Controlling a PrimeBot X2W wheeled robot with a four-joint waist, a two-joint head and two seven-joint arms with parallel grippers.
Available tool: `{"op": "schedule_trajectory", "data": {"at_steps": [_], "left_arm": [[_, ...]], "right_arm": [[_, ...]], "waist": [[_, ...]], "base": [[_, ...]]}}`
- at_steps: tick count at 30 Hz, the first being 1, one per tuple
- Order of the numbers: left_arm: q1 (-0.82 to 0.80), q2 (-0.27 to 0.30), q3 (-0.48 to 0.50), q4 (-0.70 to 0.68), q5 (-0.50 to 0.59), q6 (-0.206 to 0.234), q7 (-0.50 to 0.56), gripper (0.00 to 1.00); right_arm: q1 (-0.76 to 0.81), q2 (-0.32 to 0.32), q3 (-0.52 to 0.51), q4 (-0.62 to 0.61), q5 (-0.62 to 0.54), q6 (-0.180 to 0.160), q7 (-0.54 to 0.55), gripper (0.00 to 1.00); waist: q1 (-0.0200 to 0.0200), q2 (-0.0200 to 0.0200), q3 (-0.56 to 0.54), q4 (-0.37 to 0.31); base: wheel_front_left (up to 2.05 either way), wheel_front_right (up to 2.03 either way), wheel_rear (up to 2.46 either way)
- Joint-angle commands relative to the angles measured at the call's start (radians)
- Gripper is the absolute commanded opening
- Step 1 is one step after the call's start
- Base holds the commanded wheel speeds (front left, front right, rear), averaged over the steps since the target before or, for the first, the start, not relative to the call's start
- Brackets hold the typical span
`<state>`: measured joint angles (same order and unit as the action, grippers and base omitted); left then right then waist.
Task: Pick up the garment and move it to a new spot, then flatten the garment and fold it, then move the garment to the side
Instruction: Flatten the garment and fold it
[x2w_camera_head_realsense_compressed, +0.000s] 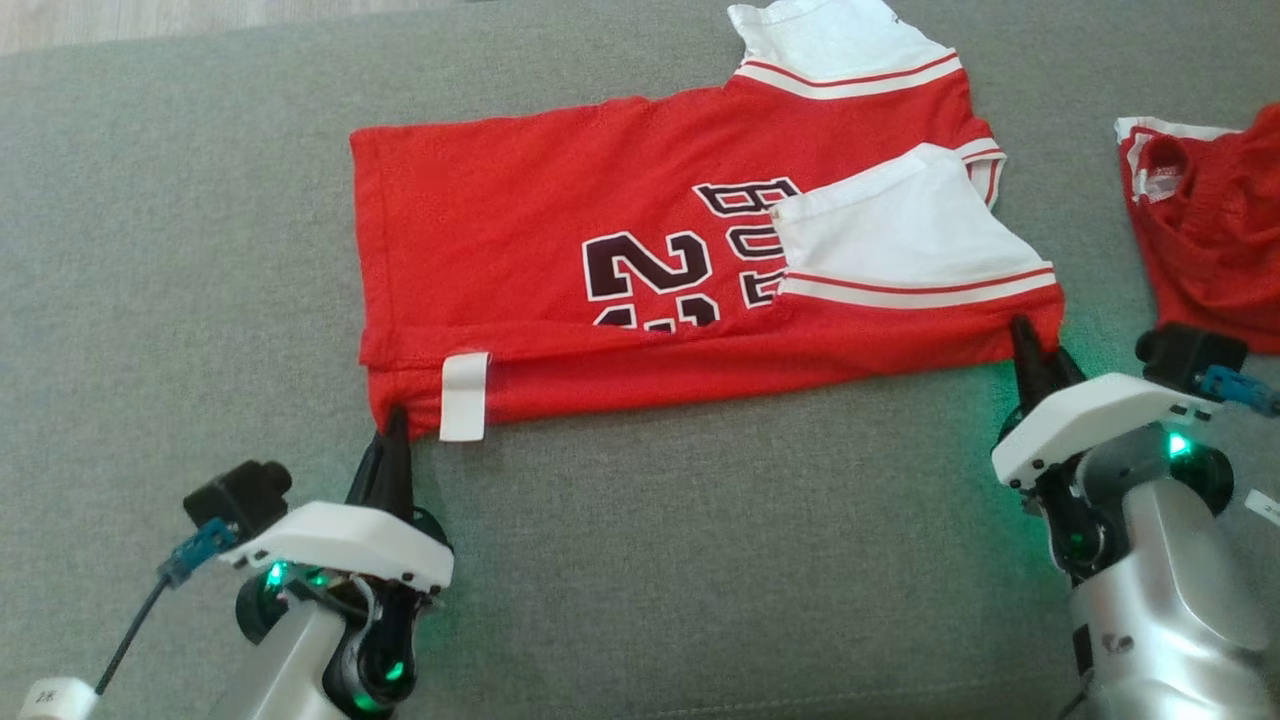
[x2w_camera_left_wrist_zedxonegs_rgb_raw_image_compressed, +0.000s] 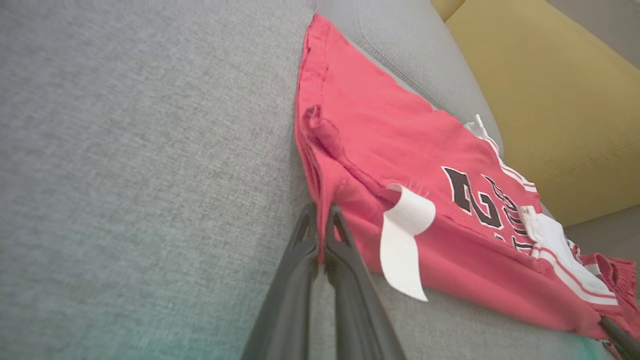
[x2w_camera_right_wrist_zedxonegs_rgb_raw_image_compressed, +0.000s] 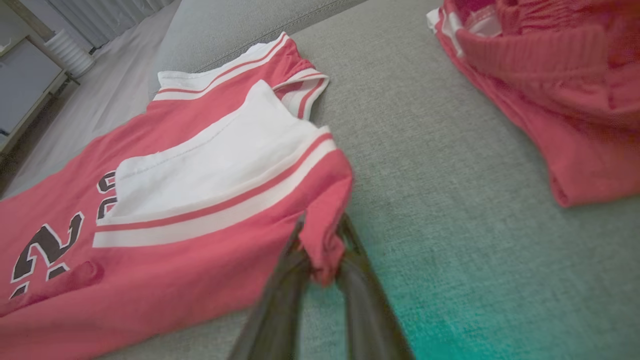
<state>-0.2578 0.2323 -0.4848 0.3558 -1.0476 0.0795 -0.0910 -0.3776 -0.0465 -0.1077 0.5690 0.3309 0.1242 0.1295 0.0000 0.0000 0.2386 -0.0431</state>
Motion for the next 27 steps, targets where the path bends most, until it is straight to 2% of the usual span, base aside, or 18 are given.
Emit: {"op": "schedule_trajectory", "data": {"at_steps": [1, 8, 17, 23, 27], "left_arm": [[-0.016, 0.019, 0.034, -0.031, 0.000, 0.004, -0.018, 0.00], [-0.031, 0.038, 0.038, -0.060, 0.013, -0.002, -0.028, 0.00], [-0.049, 0.091, 0.042, -0.189, 0.041, 0.016, -0.011, 0.00], [0.057, 0.120, 0.022, -0.303, 0.048, 0.049, 0.001, 0.00], [0.195, 0.129, 0.016, -0.374, 0.028, 0.084, -0.010, 0.00]], "right_arm": [[-0.040, -0.004, 0.022, -0.022, -0.005, 0.007, 0.003, 0.00], [-0.067, -0.004, 0.017, -0.058, 0.051, 0.007, 0.037, 0.00], [-0.075, -0.013, -0.014, -0.225, 0.053, 0.007, 0.162, 0.00], [0.048, -0.011, -0.018, -0.358, 0.056, 0.007, 0.223, 0.00], [0.209, -0.006, -0.033, -0.478, 0.064, 0.007, 0.246, 0.00]], "waist": [[0.0000, 0.0000, 0.000, -0.001], [0.0000, 0.0000, -0.016, -0.003], [0.0000, 0.0000, -0.049, -0.005], [0.0000, 0.0000, -0.056, -0.002], [0.0000, 0.0000, -0.054, -0.002]], "base": [[0.00, 0.00, 0.00], [0.00, 0.00, 0.00], [0.00, 0.00, 0.00], [0.00, 0.00, 0.00], [0.00, 0.00, 0.00]]}}
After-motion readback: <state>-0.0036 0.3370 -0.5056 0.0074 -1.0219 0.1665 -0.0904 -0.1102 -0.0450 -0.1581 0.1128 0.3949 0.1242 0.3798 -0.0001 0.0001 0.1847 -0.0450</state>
